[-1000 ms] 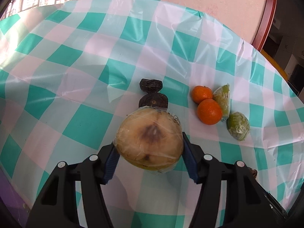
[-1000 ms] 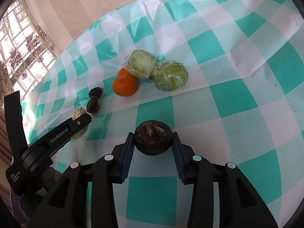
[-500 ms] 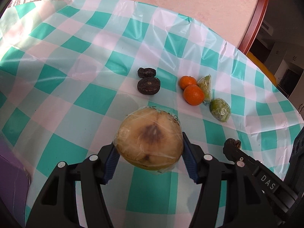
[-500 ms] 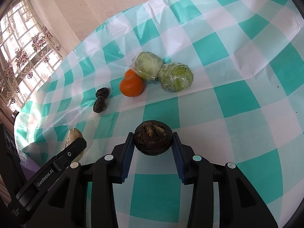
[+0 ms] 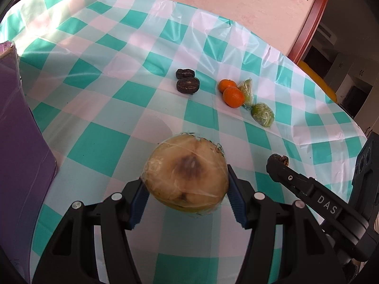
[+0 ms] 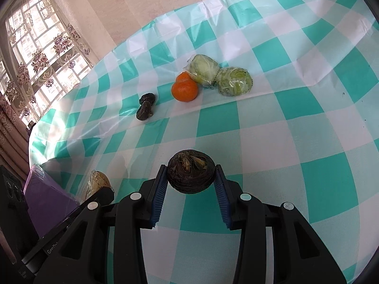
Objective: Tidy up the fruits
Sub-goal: 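Carry the fruit half and dark round fruit in both tools to the box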
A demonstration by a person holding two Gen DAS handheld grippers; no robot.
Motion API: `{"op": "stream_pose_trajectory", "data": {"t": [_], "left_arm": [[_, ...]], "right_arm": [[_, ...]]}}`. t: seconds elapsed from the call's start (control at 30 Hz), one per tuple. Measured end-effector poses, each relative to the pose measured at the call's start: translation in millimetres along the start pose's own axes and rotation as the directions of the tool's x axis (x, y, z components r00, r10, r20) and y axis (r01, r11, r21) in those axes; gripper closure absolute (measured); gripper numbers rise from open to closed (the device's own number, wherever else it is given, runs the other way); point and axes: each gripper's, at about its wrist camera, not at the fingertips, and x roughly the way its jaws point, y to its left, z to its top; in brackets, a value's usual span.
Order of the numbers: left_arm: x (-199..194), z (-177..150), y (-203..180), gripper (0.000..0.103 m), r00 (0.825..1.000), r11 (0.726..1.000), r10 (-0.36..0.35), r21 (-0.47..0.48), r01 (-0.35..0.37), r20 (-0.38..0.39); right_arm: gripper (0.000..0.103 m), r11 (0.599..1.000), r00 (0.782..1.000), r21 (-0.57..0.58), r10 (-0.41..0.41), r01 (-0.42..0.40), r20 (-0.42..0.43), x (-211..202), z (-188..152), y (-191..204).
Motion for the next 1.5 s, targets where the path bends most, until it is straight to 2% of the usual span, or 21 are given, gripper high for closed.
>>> {"op": "stream_pose_trajectory", "data": {"t": [0.43, 0.6, 0.87, 1.17, 1.3, 1.4, 1.5], "left_arm": [[-43, -43, 14, 0.043, 1.000, 1.000, -0.025, -0.009, 0.024, -0.020], [-60, -55, 12, 0.043, 1.000, 1.000, -0.008, 0.027, 0.007, 0.013], [-85, -67, 7, 0.043, 0.994, 0.998, 0.007, 0.061, -0.013, 0.107], [-131, -84, 16, 0.043, 0.986, 0.999, -0.015, 0.047, 0.007, 0.168], [-166, -77, 15, 0.043, 0.969, 0.998, -0.024, 0.060, 0.010, 0.247], [-196, -70, 8, 0.043, 0.944, 0.997, -0.023, 0.083, -0.004, 0.329], [-223, -62, 6, 0.043, 0.918, 0.995, 0.008, 0.093, -0.049, 0.397]], "right_arm": [[0.063, 0.998, 0.998, -0.027, 0.047, -0.048, -0.033, -18, -31, 16], [0.063, 0.997, 0.997, -0.025, 0.068, -0.068, -0.028, -27, -42, 20], [0.063, 0.994, 0.996, -0.066, 0.084, -0.085, -0.021, -37, -57, 37], [0.063, 0.980, 0.980, -0.028, 0.197, -0.197, 0.005, -51, -72, 54], [0.063, 0.972, 0.973, -0.042, 0.231, -0.231, 0.019, -59, -77, 68], [0.063, 0.963, 0.963, -0.056, 0.266, -0.264, 0.038, -69, -77, 79], [0.063, 0.952, 0.952, -0.078, 0.300, -0.295, 0.054, -80, -76, 91]]}}
